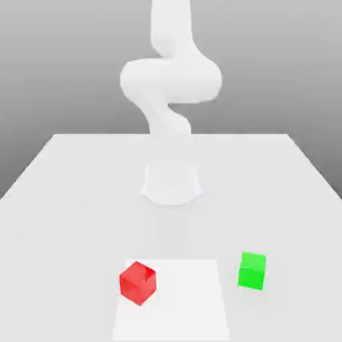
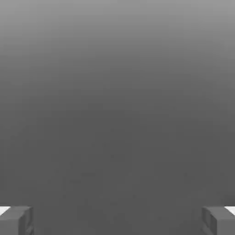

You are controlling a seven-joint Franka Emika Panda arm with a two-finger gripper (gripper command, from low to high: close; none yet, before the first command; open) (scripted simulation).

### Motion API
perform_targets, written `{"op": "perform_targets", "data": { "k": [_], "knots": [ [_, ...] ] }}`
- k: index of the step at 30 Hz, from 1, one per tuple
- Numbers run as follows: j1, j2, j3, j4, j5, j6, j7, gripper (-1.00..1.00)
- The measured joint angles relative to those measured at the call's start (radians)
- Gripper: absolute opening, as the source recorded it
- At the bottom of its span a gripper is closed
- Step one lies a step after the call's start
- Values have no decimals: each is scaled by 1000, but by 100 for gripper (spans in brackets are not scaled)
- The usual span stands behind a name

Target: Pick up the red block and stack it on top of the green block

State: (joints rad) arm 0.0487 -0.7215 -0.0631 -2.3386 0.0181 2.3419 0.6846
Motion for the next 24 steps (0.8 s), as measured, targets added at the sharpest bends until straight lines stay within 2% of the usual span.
{"op": "perform_targets", "data": {
  "k": [9, 17, 21, 24],
  "knots": [
    [154, 291, -199, -140, 76, 153, -426, 0],
    [229, 545, -303, -263, 131, 286, -789, 0],
    [226, 663, -323, -325, 119, 355, -943, 0],
    [209, 740, -334, -372, 63, 409, -1024, 0]
  ]
}}
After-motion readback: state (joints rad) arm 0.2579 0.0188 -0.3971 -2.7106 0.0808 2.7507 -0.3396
